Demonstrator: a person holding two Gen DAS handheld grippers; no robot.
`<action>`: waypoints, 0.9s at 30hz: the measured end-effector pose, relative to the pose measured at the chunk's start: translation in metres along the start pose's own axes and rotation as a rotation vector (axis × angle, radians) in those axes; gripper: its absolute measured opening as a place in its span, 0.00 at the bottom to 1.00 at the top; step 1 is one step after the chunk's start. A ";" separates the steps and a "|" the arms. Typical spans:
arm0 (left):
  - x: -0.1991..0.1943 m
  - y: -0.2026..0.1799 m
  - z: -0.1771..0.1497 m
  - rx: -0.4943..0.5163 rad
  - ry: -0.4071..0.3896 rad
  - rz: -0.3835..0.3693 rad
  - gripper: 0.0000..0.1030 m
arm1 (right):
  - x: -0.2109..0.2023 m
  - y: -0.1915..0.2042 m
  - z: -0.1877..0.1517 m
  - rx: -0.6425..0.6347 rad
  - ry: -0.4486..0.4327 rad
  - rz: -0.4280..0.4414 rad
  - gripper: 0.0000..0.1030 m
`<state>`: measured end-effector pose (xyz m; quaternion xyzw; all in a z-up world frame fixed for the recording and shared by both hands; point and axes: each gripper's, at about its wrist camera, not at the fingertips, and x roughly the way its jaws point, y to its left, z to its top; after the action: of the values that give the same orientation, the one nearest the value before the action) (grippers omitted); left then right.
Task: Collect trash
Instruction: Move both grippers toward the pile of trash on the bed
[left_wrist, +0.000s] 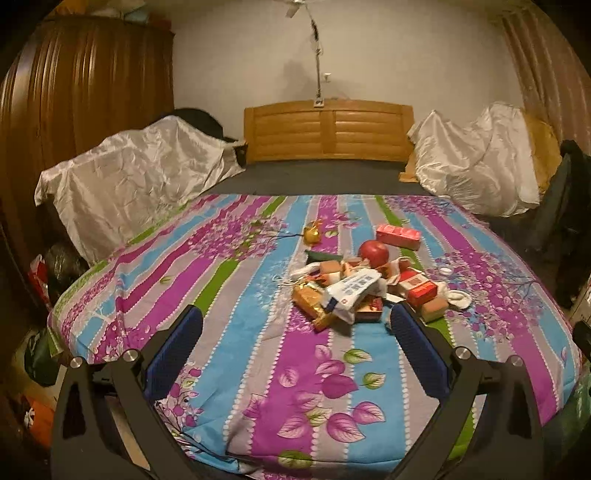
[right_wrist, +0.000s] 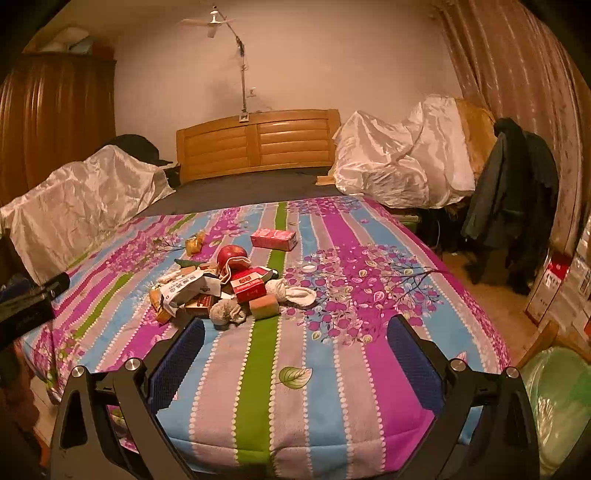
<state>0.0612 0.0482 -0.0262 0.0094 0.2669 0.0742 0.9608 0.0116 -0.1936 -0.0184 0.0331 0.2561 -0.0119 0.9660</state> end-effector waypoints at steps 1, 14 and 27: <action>0.002 0.002 0.002 0.000 0.008 0.000 0.95 | 0.002 0.001 0.001 -0.008 0.001 -0.001 0.96; 0.053 -0.017 0.017 0.027 0.149 -0.024 0.95 | 0.054 0.009 0.014 -0.022 0.089 0.036 0.96; 0.085 -0.009 0.004 0.030 0.244 -0.007 0.95 | 0.092 0.032 0.018 -0.047 0.159 0.055 0.96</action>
<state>0.1368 0.0515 -0.0665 0.0138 0.3831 0.0674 0.9211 0.1017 -0.1639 -0.0462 0.0181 0.3312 0.0234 0.9431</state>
